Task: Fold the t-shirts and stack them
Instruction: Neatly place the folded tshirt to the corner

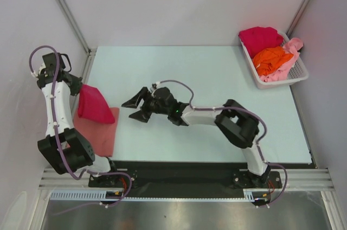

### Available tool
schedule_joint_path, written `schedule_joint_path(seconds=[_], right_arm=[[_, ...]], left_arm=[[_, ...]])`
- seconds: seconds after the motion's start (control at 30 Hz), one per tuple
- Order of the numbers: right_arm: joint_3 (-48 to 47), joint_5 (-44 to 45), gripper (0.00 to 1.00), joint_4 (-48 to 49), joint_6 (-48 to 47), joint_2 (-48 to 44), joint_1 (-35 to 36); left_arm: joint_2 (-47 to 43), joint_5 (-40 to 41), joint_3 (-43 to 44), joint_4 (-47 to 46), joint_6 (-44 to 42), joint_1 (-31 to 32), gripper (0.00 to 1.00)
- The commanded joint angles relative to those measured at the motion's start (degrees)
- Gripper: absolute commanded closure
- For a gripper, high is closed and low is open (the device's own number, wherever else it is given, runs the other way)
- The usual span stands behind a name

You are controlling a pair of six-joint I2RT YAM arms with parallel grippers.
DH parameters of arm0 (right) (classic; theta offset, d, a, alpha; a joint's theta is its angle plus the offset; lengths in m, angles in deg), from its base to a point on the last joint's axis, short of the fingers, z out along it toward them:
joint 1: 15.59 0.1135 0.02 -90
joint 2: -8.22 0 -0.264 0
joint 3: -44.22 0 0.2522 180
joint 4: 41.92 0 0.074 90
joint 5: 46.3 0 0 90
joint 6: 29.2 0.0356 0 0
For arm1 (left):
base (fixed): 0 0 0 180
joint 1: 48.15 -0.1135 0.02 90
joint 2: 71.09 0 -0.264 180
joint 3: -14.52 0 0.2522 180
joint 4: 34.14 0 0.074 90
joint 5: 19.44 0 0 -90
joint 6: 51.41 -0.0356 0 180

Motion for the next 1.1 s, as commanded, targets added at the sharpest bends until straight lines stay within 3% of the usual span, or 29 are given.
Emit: schedule_joint_path(seconds=[0.0, 0.2, 0.33, 0.4, 0.47, 0.6, 0.73, 0.93, 1.07], right_arm=[[-3.9, 3.7, 0.23, 15.3, 23.4, 8.7, 2.9], [-11.6, 3.7, 0.23, 13.7, 30.9, 16.5, 4.9], [-14.2, 3.1, 0.23, 11.1, 27.6, 19.3, 4.3], [-17.5, -0.3, 0.31, 11.4, 22.4, 21.3, 3.5], [-16.8, -2.3, 0.31, 9.0, 16.9, 20.1, 2.1], [-8.0, -2.8, 0.27, 1.9, 2.4, 10.6, -0.5], [2.3, -4.5, 0.27, 0.3, -1.7, 3.2, -3.9], [12.9, -6.5, 0.26, -4.8, -11.3, -12.3, -9.0], [17.4, -4.7, 0.25, -19.4, -24.6, -27.8, -12.7]], left_arm=[[-3.3, -1.2, -0.1, -1.5, 0.1, -0.6, 0.99], [-4.2, 1.2, 0.4, -1.5, 0.7, -0.6, 1.00], [-5.4, 1.2, -1.6, -1.8, 1.0, -0.6, 1.00], [-5.6, 0.9, -2.2, -1.8, 0.8, -0.6, 1.00], [-6.5, 0.0, -2.5, -1.7, 0.6, -0.5, 1.00], [-8.7, -5.0, -3.0, -3.7, 4.9, -0.6, 1.00], [-9.9, -14.2, -5.7, -13.2, 9.8, 0.4, 1.00], [-9.7, -9.6, -3.2, -15.5, 9.1, 12.7, 1.00], [-12.8, -3.2, -4.9, -15.8, 5.4, 21.2, 1.00]])
